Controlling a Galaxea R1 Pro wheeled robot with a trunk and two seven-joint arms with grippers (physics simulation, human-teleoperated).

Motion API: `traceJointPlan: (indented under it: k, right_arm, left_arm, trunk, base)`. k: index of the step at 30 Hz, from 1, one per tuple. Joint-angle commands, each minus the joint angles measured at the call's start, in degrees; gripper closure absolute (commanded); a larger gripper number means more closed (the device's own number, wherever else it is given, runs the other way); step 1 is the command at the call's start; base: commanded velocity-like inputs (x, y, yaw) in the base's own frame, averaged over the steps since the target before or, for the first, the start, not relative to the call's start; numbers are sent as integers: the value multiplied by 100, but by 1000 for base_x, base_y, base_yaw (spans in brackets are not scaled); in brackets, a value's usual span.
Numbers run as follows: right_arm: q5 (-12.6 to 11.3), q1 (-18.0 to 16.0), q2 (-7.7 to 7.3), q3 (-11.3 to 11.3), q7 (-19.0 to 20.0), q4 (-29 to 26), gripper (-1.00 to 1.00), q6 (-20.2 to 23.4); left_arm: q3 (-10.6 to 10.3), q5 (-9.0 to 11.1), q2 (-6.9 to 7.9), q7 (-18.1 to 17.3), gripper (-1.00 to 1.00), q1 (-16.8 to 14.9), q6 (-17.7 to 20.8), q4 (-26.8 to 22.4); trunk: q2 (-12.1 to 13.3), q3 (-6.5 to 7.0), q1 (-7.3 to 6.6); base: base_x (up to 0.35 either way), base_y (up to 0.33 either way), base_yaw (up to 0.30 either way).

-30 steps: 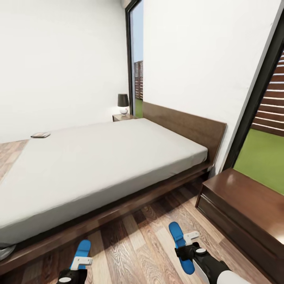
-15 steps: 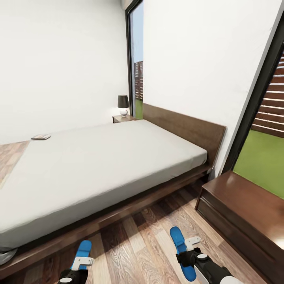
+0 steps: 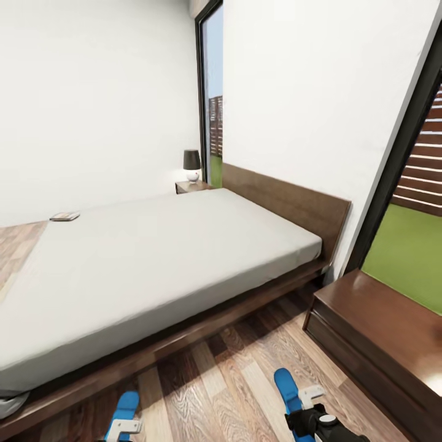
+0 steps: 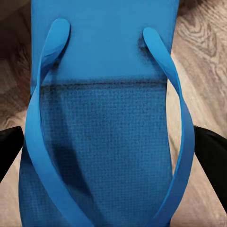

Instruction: In the bedroom, move the book from the bed onto either nightstand, and place the two sandals side by side next to the bed.

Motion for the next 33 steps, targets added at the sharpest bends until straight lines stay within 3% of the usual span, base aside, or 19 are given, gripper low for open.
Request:
traceJointPlan:
  k: [1,16,33]
  right_arm:
    - [-11,2,-38,28,12,15,100,24]
    - [-5,135,-280,40,-17,86,100,14]
    - [-5,282,-300,32,-23,135,100,-22]
  left_arm:
    - [-50,49,-30,33,100,-2,-48,45]
    - [-136,-13,-135,32,100,36,-188,204]
    - [-148,1,-210,39,100,53,-253,206]
  trunk:
    - [39,13,-23]
    - [641,283,-353]
    - [1243,552,-682]
  base:
    - [0,0,0]
    - [0,0,0]
    - [0,0,0]
